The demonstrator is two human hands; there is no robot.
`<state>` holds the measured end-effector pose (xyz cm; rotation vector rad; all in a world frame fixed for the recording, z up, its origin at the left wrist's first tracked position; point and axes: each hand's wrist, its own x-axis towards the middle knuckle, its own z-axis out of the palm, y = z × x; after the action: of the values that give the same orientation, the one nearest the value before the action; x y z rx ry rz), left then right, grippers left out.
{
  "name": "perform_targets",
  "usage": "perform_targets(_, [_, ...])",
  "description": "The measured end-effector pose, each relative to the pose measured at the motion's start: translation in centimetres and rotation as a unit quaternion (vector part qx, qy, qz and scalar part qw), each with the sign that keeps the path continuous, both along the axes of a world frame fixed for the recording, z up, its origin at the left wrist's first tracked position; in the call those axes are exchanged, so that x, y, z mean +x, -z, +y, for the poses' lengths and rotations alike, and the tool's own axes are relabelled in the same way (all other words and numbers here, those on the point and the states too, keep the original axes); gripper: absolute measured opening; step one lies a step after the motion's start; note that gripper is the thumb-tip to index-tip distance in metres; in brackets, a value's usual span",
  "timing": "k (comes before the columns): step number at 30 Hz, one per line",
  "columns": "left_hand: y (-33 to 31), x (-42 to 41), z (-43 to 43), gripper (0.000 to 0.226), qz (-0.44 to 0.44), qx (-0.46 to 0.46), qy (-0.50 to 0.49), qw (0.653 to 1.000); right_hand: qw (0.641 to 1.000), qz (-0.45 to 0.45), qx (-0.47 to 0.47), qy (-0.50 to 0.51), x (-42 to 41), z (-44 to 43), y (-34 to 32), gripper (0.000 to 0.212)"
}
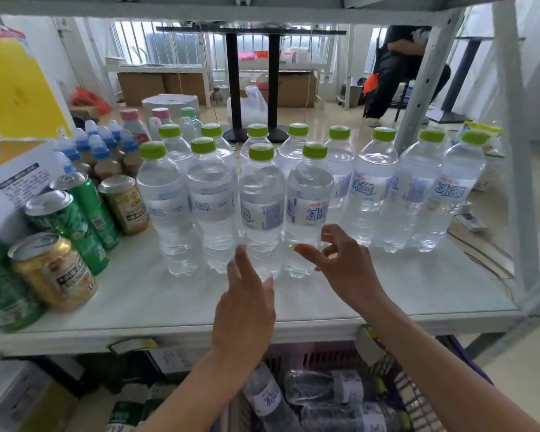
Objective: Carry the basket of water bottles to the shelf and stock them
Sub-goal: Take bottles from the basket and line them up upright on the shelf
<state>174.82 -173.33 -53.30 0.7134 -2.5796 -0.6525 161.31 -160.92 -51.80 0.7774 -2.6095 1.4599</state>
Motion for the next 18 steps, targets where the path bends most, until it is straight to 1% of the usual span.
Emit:
perform_targets(3, [0.9,0.3,0.1,0.044,0.002,-0.043,0.037,0.998,1.000,0.002,0.002,-0.005,0.3,-0.2,0.2,0.053])
perform_targets(5, [1.5,0.3,-0.3,0.039,0.003,-0.055,0.076,0.996,1.000,0.015,0.012,-0.008,0.5,-0.3,0.4,0.054])
perform_targets(9, [1.6,-0.2,-1.0,0.041,0.028,-0.031,0.098,0.994,1.000,0.025,0.012,-0.002,0.4,-0.5,0.8,0.057])
perform_targets(15, [2.0,-0.5,-1.5,0.056,0.036,-0.032,0.113,0.992,0.999,0.027,0.023,-0.006,0.2,-0.8,1.1,0.060])
perform_targets(18, [2.1,-0.6,-1.6,0.059,0.026,-0.027,0.121,0.992,0.999,0.018,0.035,-0.021,-0.2,-0.7,1.2,0.048])
